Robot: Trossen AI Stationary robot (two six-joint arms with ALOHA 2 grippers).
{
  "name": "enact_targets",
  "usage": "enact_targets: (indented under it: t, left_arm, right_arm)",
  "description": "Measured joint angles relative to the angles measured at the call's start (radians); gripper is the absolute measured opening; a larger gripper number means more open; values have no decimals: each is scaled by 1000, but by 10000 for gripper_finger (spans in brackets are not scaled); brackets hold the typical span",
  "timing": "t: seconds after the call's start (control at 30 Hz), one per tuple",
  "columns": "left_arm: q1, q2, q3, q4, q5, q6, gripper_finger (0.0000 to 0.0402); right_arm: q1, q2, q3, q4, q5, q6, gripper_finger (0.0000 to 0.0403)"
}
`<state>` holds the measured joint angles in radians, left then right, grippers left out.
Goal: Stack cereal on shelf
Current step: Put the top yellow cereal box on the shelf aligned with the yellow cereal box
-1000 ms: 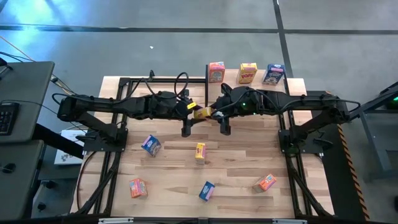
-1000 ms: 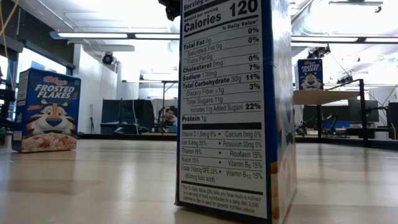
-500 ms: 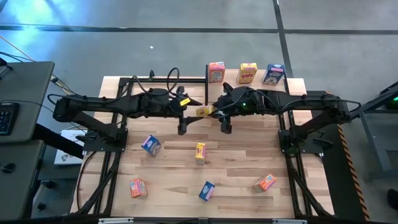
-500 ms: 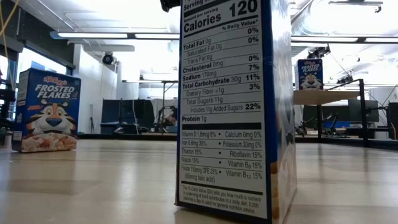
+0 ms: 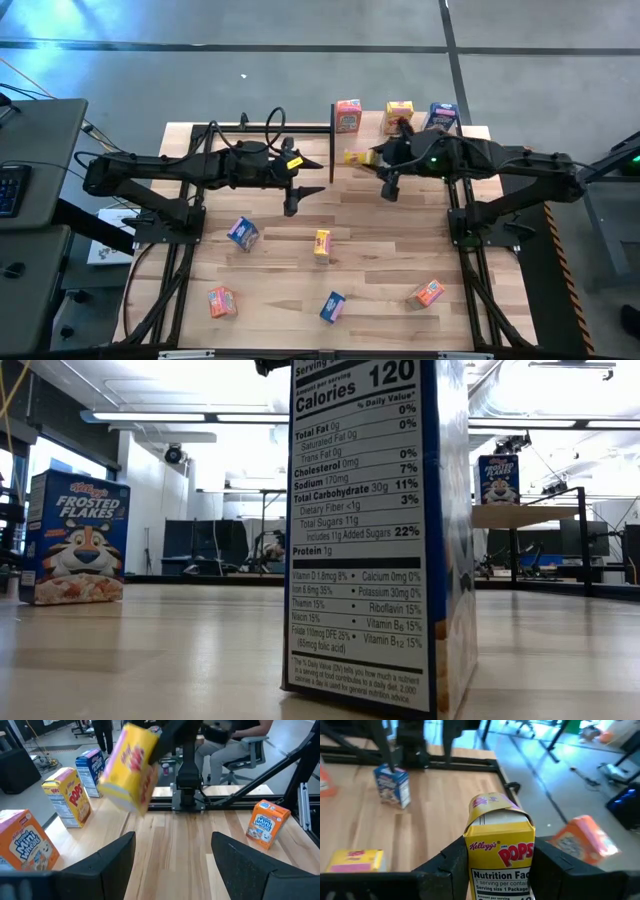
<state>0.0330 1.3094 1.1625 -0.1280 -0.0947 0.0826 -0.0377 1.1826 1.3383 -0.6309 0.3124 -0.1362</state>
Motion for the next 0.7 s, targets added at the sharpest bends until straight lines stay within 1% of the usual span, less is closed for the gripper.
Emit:
enact_targets:
  t: [0.13, 0.27, 0.4, 0.5, 0.6, 0.7]
  left_arm:
    - [0, 0, 0, -7, 0, 0, 252]
    - [0, 0, 0, -7, 0, 0, 252]
    - [0, 0, 0, -7, 0, 0, 252]
    - [0, 0, 0, -8, 0, 0, 252]
    - [0, 0, 0, -9, 0, 0, 252]
    - [0, 0, 0, -9, 1, 0, 252]
  right_arm:
    - [-21, -82, -82, 10, 14, 9, 154]
    - [-52, -194, -219, 108, 22, 31, 154]
    - [-87, -310, -399, 287, 69, 52, 154]
    - [-113, -381, -532, 438, 78, 71, 154]
    - [-138, -430, -651, 569, 80, 89, 154]
    - [-161, -458, -749, 675, 132, 107, 154]
